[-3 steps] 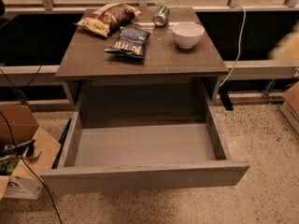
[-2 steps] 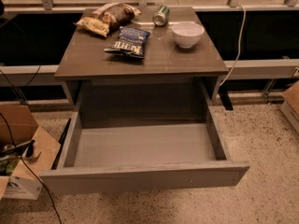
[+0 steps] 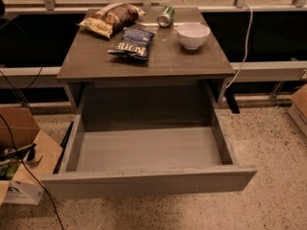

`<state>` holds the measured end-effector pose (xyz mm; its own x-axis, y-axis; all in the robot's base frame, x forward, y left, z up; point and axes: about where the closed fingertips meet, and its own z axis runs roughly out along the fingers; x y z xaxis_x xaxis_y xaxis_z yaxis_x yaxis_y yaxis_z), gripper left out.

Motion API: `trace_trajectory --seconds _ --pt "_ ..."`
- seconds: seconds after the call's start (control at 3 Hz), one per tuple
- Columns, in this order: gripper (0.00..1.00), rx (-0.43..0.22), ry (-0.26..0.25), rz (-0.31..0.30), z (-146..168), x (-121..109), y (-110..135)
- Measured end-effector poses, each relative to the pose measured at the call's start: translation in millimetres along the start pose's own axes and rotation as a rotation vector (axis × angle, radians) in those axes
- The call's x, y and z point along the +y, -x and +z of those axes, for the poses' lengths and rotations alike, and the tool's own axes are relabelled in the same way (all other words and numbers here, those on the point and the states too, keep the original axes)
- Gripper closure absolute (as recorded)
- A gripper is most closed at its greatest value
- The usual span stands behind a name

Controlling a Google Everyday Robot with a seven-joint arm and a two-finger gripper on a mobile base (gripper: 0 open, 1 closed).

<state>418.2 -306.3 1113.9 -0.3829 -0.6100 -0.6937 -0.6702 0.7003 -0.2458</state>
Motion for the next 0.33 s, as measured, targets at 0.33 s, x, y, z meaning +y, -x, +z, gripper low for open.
trace_trajectory --seconds 0.33 --pt "0.0 -0.002 -0.002 0.001 0.6 -0.4 0.2"
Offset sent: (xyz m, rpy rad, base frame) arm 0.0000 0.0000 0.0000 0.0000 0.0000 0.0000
